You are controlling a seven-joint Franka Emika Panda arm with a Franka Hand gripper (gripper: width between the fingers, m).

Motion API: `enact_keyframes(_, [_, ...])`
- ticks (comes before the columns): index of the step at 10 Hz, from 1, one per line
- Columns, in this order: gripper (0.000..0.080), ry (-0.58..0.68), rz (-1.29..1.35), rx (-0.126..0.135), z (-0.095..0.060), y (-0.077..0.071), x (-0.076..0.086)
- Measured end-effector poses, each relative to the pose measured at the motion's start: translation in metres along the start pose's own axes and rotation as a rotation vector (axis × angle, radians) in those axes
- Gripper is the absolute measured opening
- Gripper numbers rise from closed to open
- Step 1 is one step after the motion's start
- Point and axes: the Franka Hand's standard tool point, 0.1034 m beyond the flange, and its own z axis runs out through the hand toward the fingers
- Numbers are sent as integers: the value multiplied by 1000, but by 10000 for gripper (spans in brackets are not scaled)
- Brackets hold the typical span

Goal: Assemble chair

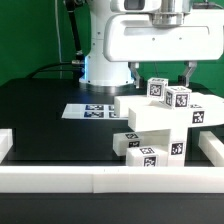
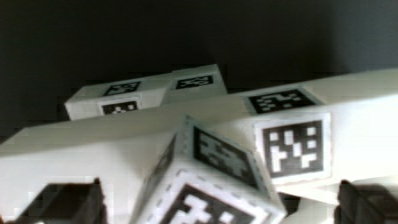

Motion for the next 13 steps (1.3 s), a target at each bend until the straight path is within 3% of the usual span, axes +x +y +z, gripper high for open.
enact_keyframes(12, [649,-6,-637,-8,0,8,-2])
enact_keyframes(13, [524,-6,-637,-8,0,8,-2])
